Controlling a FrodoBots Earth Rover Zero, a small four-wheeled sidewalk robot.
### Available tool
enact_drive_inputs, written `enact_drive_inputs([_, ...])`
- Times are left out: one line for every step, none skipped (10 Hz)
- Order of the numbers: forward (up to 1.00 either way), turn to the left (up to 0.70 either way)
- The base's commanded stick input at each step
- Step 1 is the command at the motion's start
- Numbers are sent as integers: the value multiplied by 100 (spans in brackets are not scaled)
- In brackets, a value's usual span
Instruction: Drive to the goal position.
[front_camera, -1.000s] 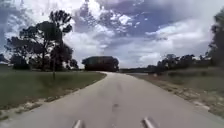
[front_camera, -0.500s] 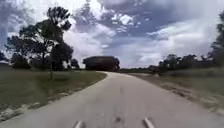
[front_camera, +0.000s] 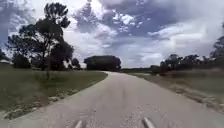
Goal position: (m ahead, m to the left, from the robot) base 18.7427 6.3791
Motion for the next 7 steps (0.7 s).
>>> enact_drive_inputs([85,0])
enact_drive_inputs([85,0])
enact_drive_inputs([85,0])
enact_drive_inputs([85,0])
enact_drive_inputs([85,0])
enact_drive_inputs([85,0])
enact_drive_inputs([85,0])
